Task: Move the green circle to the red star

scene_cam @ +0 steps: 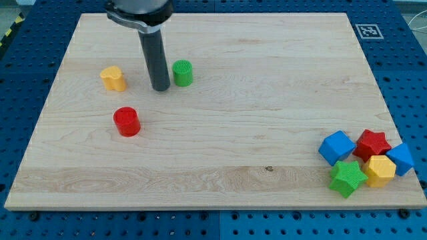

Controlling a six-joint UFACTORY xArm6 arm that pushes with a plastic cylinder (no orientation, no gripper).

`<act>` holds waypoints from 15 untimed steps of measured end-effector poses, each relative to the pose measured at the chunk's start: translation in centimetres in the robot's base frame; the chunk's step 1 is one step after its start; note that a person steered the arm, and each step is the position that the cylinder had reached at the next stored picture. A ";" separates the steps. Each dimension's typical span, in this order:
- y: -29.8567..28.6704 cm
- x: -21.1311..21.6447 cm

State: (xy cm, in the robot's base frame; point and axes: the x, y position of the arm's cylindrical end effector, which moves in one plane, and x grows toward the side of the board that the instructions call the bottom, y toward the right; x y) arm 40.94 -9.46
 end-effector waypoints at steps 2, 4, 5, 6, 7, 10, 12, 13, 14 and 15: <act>2.0 -0.6; 1.1 -2.6; 1.4 -4.9; 1.9 -5.5; 1.9 -5.7; 8.3 -5.2; 12.2 -5.2; 13.9 -4.5; 16.4 -3.9; 18.6 -3.8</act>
State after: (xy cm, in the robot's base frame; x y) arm 37.18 9.12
